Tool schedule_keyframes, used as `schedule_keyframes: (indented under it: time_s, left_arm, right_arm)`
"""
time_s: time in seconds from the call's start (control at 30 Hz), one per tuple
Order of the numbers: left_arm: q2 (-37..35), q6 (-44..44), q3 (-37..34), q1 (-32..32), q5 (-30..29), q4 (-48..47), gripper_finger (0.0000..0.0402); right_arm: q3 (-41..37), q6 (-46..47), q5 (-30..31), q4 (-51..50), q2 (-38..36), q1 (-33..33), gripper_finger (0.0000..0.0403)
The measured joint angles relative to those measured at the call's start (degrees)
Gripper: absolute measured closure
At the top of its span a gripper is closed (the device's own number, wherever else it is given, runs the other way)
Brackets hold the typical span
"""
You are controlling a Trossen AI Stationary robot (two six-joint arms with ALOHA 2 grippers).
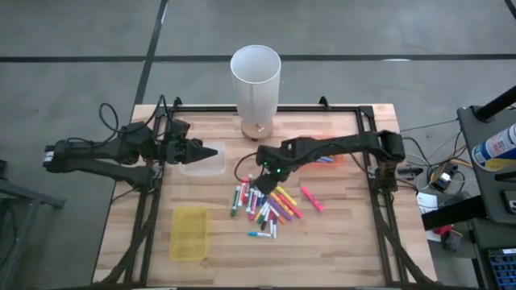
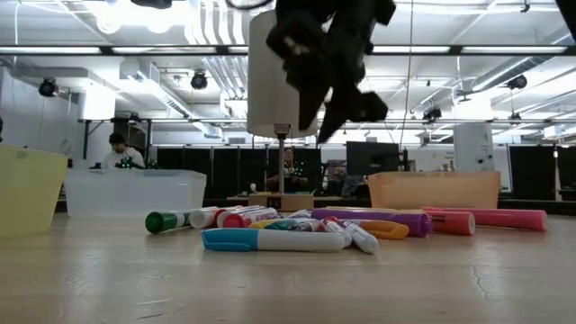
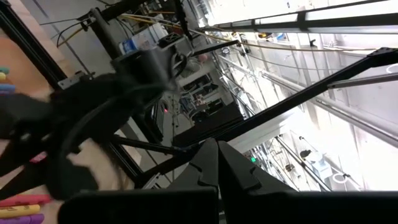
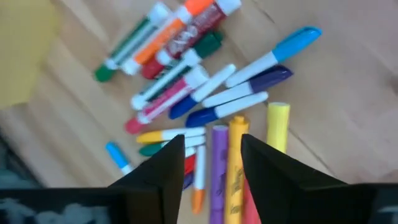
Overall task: Pick & Place Markers
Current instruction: Put the light yellow highlighter pen into the orange bin
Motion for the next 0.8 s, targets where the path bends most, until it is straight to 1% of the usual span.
schedule_keyframes:
  time_s: [0.1,0.2,0.27,0.43,0.5,0.63,0.8]
  left_arm:
    - [0.0,0.0,0.0,0.0,0.0,0.0,0.0401]
    - [0.0,0.0,0.0,0.0,0.0,0.0,0.0401]
    - [0.0,0.0,0.0,0.0,0.0,0.0,0.0401]
    - [0.0,-0.8,0.0,0.0,0.0,0.0,0.0401]
    - [0.0,-0.9,0.0,0.0,0.0,0.0,0.0401]
    - [0.0,-0.9,0.0,0.0,0.0,0.0,0.0401]
    - [0.2,-1.0,0.0,0.0,0.0,0.0,0.0401]
  right_arm:
    - [0.0,-0.1,-0.3,0.0,3.0,0.2,0.0245]
    - [0.0,0.8,-0.9,-0.3,5.2,0.4,0.0252]
    - [0.0,1.2,-2.0,-0.4,6.0,0.4,0.0259]
    - [0.0,0.3,-1.7,-0.9,6.9,0.5,0.0272]
    - [0.0,0.0,-0.2,-1.0,6.7,0.5,0.0276]
    - [0.0,-1.5,5.6,-2.0,6.5,0.4,0.0282]
    - [-0.1,-2.6,5.6,-1.9,7.8,0.5,0.0287]
